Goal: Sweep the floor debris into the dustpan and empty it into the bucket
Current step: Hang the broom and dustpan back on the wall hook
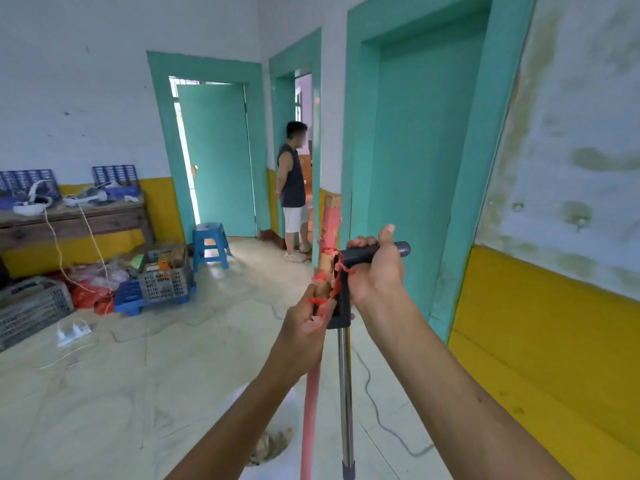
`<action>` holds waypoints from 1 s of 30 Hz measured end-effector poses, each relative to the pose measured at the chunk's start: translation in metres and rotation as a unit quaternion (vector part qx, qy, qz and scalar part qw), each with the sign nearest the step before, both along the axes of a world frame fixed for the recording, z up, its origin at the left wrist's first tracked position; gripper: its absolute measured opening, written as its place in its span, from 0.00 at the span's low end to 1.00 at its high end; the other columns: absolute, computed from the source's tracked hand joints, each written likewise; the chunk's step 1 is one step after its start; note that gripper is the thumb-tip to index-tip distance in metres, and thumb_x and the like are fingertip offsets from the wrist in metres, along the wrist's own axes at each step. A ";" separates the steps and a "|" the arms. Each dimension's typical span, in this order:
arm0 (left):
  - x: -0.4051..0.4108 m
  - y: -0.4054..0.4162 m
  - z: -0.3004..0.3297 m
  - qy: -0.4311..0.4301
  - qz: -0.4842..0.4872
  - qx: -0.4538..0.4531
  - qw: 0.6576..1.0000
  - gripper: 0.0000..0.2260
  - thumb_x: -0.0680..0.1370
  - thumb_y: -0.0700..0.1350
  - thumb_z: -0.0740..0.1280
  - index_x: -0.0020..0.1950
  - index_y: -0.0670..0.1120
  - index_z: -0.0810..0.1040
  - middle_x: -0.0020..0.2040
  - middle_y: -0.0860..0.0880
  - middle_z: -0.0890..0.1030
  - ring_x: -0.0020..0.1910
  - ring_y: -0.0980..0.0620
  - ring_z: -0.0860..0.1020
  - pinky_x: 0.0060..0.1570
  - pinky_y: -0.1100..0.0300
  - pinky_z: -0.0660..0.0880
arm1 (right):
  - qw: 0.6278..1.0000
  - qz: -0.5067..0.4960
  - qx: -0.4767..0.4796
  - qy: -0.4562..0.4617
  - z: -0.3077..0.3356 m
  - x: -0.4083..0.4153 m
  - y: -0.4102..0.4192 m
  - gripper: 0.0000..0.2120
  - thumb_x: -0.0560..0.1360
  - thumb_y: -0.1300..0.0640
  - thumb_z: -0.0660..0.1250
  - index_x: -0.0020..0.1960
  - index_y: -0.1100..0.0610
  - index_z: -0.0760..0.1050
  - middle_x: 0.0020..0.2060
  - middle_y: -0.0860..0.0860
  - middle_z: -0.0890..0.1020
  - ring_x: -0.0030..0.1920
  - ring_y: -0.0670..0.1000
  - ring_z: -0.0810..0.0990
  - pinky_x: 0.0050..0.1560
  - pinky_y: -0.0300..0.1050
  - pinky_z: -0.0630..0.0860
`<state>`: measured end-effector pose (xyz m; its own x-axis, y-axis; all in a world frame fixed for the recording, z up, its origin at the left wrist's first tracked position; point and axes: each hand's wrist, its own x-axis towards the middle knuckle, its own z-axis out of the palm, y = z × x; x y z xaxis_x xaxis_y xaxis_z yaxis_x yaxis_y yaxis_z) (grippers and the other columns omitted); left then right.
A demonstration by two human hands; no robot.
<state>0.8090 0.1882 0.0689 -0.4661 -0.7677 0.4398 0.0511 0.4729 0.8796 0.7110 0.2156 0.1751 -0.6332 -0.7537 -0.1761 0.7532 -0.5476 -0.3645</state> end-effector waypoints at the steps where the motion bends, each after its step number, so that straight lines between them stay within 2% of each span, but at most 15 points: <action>1: -0.008 0.004 0.003 0.013 -0.020 0.010 1.000 0.08 0.82 0.39 0.60 0.54 0.50 0.75 0.37 0.67 0.82 0.38 0.68 0.81 0.37 0.79 0.72 | 1.000 -0.008 0.003 0.002 0.000 -0.007 0.005 0.19 0.81 0.52 0.64 0.35 0.58 0.66 0.20 0.50 0.71 0.22 0.49 0.71 0.25 0.41 0.73; 3: -0.028 0.007 0.004 0.010 -0.053 0.029 0.998 0.09 0.80 0.34 0.62 0.54 0.47 0.76 0.37 0.63 0.83 0.38 0.63 0.82 0.35 0.78 0.74 | 0.999 -0.029 0.008 0.010 -0.003 -0.021 0.014 0.19 0.81 0.52 0.63 0.35 0.58 0.65 0.23 0.52 0.71 0.24 0.49 0.71 0.27 0.42 0.73; 6: -0.058 0.011 0.009 -0.026 -0.064 0.074 0.995 0.14 0.76 0.32 0.61 0.39 0.50 0.74 0.25 0.56 0.78 0.28 0.58 0.79 0.26 0.73 0.72 | 0.999 -0.050 -0.004 0.002 -0.004 -0.046 0.027 0.18 0.82 0.52 0.62 0.36 0.58 0.65 0.28 0.53 0.68 0.28 0.50 0.69 0.32 0.43 0.72; 10: -0.109 0.009 0.016 -0.021 -0.078 0.122 0.989 0.10 0.68 0.38 0.72 0.28 0.50 0.82 0.25 0.51 0.80 0.25 0.55 0.80 0.31 0.63 0.78 | 0.997 -0.076 -0.017 0.001 -0.002 -0.076 0.039 0.18 0.82 0.53 0.63 0.36 0.58 0.65 0.28 0.52 0.69 0.27 0.50 0.70 0.30 0.44 0.73; 14: -0.157 0.016 0.023 0.057 -0.096 0.180 0.977 0.11 0.60 0.47 0.72 0.21 0.63 0.80 0.20 0.56 0.78 0.19 0.62 0.76 0.25 0.67 0.75 | 0.996 -0.086 -0.038 0.003 0.005 -0.109 0.050 0.16 0.82 0.58 0.63 0.36 0.58 0.66 0.29 0.54 0.69 0.28 0.51 0.69 0.39 0.46 0.74; 16: -0.184 0.018 0.021 0.066 -0.082 0.176 0.979 0.18 0.70 0.49 0.69 0.19 0.59 0.78 0.17 0.56 0.75 0.16 0.61 0.73 0.25 0.65 0.71 | 0.995 -0.092 0.011 0.032 0.009 -0.131 0.061 0.13 0.81 0.61 0.64 0.39 0.59 0.67 0.32 0.55 0.72 0.30 0.51 0.72 0.43 0.50 0.77; 18: -0.209 0.019 0.021 0.067 -0.082 0.145 0.984 0.17 0.70 0.50 0.73 0.21 0.51 0.78 0.18 0.53 0.75 0.17 0.57 0.74 0.24 0.66 0.71 | 0.966 -0.134 0.166 0.143 0.009 -0.155 0.071 0.08 0.77 0.61 0.69 0.46 0.61 0.70 0.41 0.58 0.77 0.36 0.52 0.76 0.44 0.51 0.75; 20: -0.231 0.016 0.025 0.077 -0.094 0.134 0.984 0.15 0.64 0.55 0.75 0.23 0.48 0.78 0.21 0.49 0.78 0.21 0.52 0.78 0.25 0.63 0.75 | 0.854 -0.245 0.323 0.325 0.008 -0.178 0.081 0.20 0.73 0.56 0.74 0.59 0.61 0.69 0.56 0.59 0.75 0.49 0.54 0.76 0.52 0.50 0.74; 21: -0.242 0.013 0.026 0.067 -0.105 0.129 0.984 0.16 0.63 0.57 0.75 0.24 0.46 0.79 0.22 0.46 0.79 0.22 0.50 0.79 0.27 0.60 0.77 | 0.752 -0.322 0.365 0.445 0.008 -0.192 0.088 0.27 0.72 0.56 0.75 0.65 0.59 0.66 0.61 0.59 0.71 0.56 0.55 0.74 0.58 0.50 0.72; 23: -0.261 0.008 0.023 0.060 -0.150 0.105 0.981 0.19 0.65 0.58 0.74 0.23 0.45 0.78 0.23 0.45 0.79 0.21 0.49 0.78 0.28 0.61 0.75 | 0.456 -0.413 0.400 0.679 0.017 -0.218 0.100 0.29 0.71 0.59 0.73 0.69 0.54 0.66 0.64 0.55 0.71 0.63 0.55 0.71 0.65 0.50 0.67; 24: -0.270 0.007 0.021 0.062 -0.184 0.092 0.977 0.19 0.68 0.56 0.73 0.23 0.46 0.77 0.22 0.45 0.79 0.20 0.51 0.77 0.27 0.63 0.74 | 0.346 -0.377 0.398 0.762 0.027 -0.231 0.102 0.28 0.71 0.62 0.71 0.69 0.52 0.69 0.65 0.54 0.72 0.65 0.55 0.71 0.66 0.50 0.65; 25: -0.278 0.007 0.020 0.061 -0.216 0.082 0.971 0.20 0.70 0.55 0.73 0.22 0.46 0.76 0.22 0.46 0.78 0.20 0.51 0.75 0.27 0.64 0.72 | 0.304 -0.291 0.397 0.815 0.036 -0.243 0.101 0.27 0.72 0.65 0.69 0.69 0.51 0.70 0.67 0.53 0.73 0.67 0.55 0.70 0.68 0.49 0.64; 26: -0.287 0.007 0.018 0.057 -0.244 0.078 0.965 0.19 0.70 0.53 0.73 0.22 0.47 0.75 0.22 0.45 0.77 0.19 0.51 0.74 0.26 0.64 0.72 | 0.308 -0.176 0.403 0.843 0.046 -0.254 0.099 0.27 0.74 0.67 0.66 0.71 0.51 0.69 0.69 0.52 0.73 0.69 0.54 0.69 0.69 0.47 0.63; 28: -0.305 0.006 0.014 0.048 -0.292 0.071 0.953 0.18 0.69 0.51 0.73 0.21 0.48 0.75 0.21 0.45 0.76 0.19 0.50 0.73 0.26 0.62 0.72 | 0.328 0.040 0.397 0.856 0.060 -0.273 0.097 0.23 0.78 0.67 0.61 0.71 0.53 0.70 0.69 0.50 0.75 0.69 0.50 0.71 0.69 0.45 0.65; 30: -0.322 0.003 0.014 0.048 -0.322 0.058 0.944 0.17 0.70 0.48 0.72 0.22 0.46 0.76 0.21 0.45 0.76 0.19 0.49 0.73 0.27 0.61 0.72 | 0.373 0.138 0.362 0.843 0.065 -0.292 0.099 0.15 0.81 0.64 0.60 0.60 0.51 0.79 0.56 0.44 0.83 0.56 0.43 0.79 0.58 0.40 0.73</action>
<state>0.4871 0.1915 0.0832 -0.8146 -0.3843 0.4345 0.3779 0.2167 0.9001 0.4194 0.3146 0.2402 -0.2197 -0.9726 0.0758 -0.8892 0.1677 -0.4256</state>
